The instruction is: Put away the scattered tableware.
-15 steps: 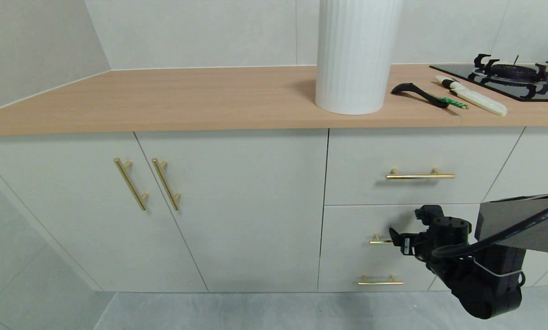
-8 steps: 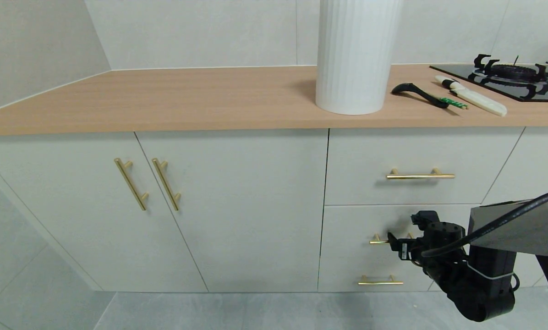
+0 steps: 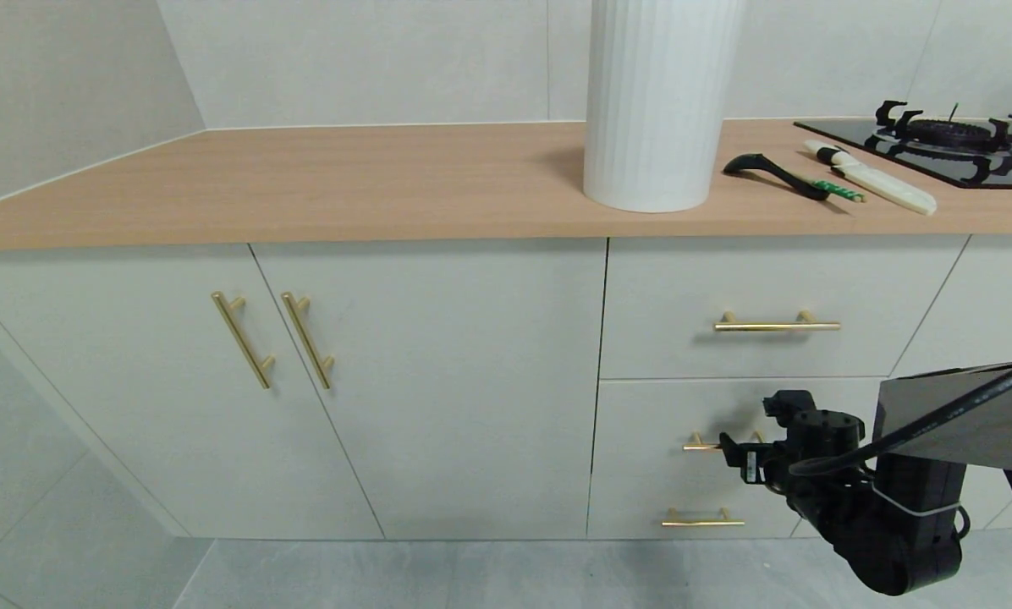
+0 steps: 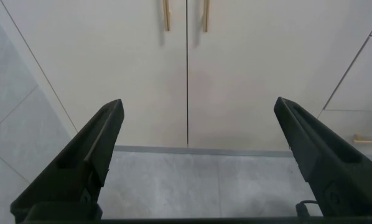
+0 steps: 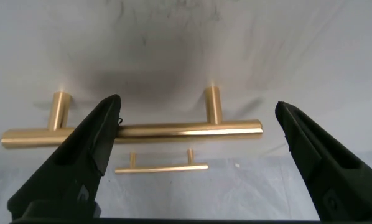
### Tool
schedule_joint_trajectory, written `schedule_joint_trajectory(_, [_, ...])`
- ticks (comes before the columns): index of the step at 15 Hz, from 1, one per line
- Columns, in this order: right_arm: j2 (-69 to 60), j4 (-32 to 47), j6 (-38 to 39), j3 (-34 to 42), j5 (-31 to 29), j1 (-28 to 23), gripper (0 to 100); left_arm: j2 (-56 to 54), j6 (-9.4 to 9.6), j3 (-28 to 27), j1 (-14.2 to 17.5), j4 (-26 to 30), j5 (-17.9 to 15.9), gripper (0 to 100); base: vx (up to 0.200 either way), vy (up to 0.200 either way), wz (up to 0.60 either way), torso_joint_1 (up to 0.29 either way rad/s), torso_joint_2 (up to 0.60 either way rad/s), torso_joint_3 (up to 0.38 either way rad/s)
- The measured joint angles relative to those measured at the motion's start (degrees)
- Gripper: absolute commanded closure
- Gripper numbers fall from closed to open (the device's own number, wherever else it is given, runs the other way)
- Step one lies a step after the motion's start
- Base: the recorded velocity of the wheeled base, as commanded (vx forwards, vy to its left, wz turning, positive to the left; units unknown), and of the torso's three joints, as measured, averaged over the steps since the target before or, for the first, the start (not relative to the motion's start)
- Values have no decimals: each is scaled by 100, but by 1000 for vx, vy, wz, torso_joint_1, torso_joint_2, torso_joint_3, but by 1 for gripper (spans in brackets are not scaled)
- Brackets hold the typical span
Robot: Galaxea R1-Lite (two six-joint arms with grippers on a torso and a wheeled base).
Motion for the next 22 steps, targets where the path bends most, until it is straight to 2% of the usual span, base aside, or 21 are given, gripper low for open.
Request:
schedule_joint_trajectory(2, [-196, 352, -6, 144, 33, 5, 0, 0, 0, 0, 0, 0, 0, 0, 0, 0, 0, 0, 0, 0])
schedule_joint_trajectory(9, [-510, 662, -6, 334, 52, 27, 0, 0, 0, -2, 5, 0, 0, 0, 0, 0, 0, 0, 0, 0])
schedule_joint_trajectory(12, [-1200, 1948, 2, 450, 283, 33, 0, 0, -1, 0, 0, 0, -2, 0, 0, 0, 0, 0, 0, 0])
schedule_joint_trajectory(14, [-1960, 3033, 0, 491, 591, 49, 0, 0, 0, 0, 0, 0, 0, 0, 0, 0, 0, 0, 0, 0])
schedule_joint_trajectory(17, [-3250, 4216, 6, 466, 859, 157, 0, 0, 0, 0, 0, 0, 0, 0, 0, 0, 0, 0, 0, 0])
schedule_joint_trajectory(19, [-4061, 4704, 20, 394, 931, 322, 0, 0, 0, 0, 0, 0, 0, 0, 0, 0, 0, 0, 0, 0])
schedule_joint_trajectory(22, [-4732, 4634, 150, 322, 945, 532, 0, 0, 0, 0, 0, 0, 0, 0, 0, 0, 0, 0, 0, 0])
